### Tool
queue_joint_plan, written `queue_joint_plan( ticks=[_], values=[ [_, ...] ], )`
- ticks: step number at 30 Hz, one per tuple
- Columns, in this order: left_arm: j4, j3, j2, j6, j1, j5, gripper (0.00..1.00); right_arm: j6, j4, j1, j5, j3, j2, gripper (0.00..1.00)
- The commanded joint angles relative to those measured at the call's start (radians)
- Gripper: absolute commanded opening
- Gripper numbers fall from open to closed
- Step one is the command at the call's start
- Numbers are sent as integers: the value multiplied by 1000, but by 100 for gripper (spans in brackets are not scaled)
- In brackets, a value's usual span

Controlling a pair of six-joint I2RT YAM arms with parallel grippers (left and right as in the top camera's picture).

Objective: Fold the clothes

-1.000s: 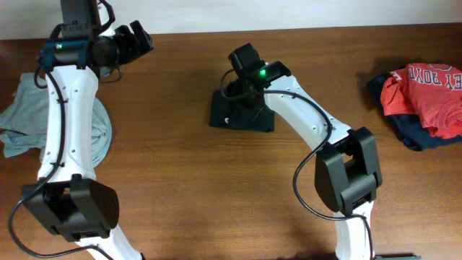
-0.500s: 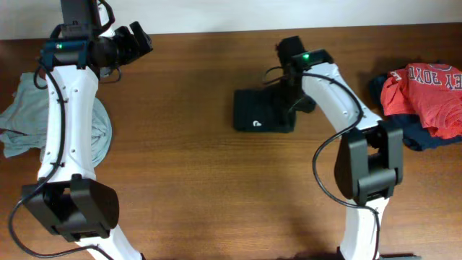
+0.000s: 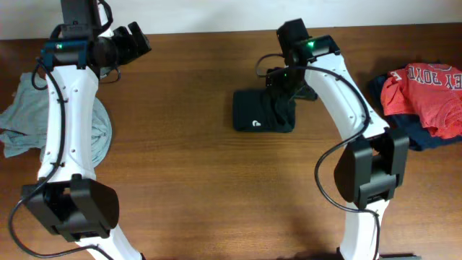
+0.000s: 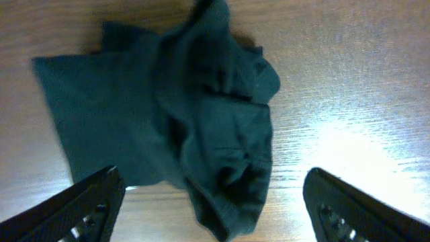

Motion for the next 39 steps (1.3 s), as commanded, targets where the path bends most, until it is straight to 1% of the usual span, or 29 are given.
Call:
queue_joint_plan(
  ticks=[1, 5, 6, 9, 10, 12, 15, 23, 27, 33, 35, 36, 39],
  values=[
    [-1, -10, -4, 21, 2, -16, 99, -90, -2, 29, 13, 19, -35, 83],
    [-1, -10, -4, 20, 2, -23, 99, -143, -13, 55, 13, 18, -7, 77],
    [-1, -10, -4, 20, 2, -23, 99, -146, -14, 61, 16, 18, 4, 74],
    [-2, -10, -4, 21, 2, -23, 99, -146, -16, 69, 16, 16, 35, 58],
    [-5, -10, -4, 21, 2, -23, 99, -146, -16, 73, 16, 16, 52, 51],
    [-6, -10, -4, 21, 2, -23, 99, -146, -14, 76, 16, 16, 74, 44],
    [-5, -10, -4, 21, 2, -23, 99, -146, -11, 80, 16, 16, 92, 41],
    [-6, -10, -4, 20, 2, -41, 99, -150, 35, 80, 16, 16, 119, 41],
    [-5, -10, -4, 21, 2, -41, 99, -150, 76, 81, 6, 16, 135, 37],
    [-5, -10, -4, 21, 2, -41, 99, -149, 108, 81, -26, 16, 172, 36],
    [-5, -10, -4, 21, 2, -42, 99, -149, 111, 80, -25, 16, 179, 33],
    [-5, -10, -4, 21, 2, -42, 99, -149, 113, 79, -25, 16, 179, 30],
    [-5, -10, -4, 20, 2, -42, 99, -149, 116, 72, -25, 16, 179, 16]
  ],
)
